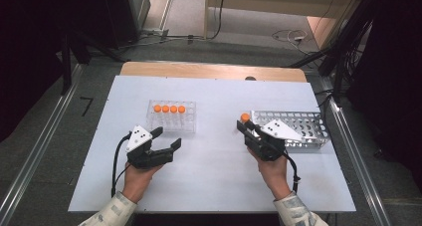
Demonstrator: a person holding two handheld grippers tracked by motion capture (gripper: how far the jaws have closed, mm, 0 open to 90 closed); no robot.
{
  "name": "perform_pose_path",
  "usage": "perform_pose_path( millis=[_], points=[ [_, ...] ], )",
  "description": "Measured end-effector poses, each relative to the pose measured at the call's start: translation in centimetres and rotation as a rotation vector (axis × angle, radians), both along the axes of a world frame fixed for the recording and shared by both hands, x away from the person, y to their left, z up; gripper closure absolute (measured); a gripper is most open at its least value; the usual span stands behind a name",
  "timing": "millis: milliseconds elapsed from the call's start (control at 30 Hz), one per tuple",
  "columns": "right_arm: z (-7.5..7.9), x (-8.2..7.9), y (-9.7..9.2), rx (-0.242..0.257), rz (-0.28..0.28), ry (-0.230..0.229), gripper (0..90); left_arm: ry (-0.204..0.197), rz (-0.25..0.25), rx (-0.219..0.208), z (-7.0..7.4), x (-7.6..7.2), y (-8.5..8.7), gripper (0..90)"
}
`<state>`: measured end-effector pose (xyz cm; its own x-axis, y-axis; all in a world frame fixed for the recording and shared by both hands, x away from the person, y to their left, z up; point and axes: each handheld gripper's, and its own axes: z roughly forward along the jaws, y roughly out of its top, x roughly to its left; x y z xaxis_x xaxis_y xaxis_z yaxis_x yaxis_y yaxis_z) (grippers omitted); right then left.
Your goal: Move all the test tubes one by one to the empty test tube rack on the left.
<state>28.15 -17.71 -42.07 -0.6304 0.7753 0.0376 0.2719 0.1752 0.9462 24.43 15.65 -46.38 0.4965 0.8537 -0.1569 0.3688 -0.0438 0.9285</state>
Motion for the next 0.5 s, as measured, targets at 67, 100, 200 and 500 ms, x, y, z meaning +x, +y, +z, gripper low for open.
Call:
perform_pose_path(
  millis=[67, 100, 200, 500],
  points=[
    [-0.7, -0.1, 0.9, -0.007, 0.030, 0.022, 72.4, -0.003, -0.005, 0.005, 0.0, -0.1, -0.2, 21.3],
    [-0.9, -0.2, 1.3, -0.014, 0.039, 0.027, 72.4, -0.004, -0.010, 0.003, 0.0, -0.1, -0.3, 21.3],
    [-1.7, -0.5, 2.6, -0.040, 0.074, 0.041, 72.4, -0.007, -0.016, 0.002, 0.0, -0.2, -0.5, 21.3],
    [-3.0, -1.2, 5.2, -0.073, 0.157, 0.077, 72.3, -0.024, -0.027, -0.016, 0.4, -0.5, -0.9, 22.8]
  ],
)
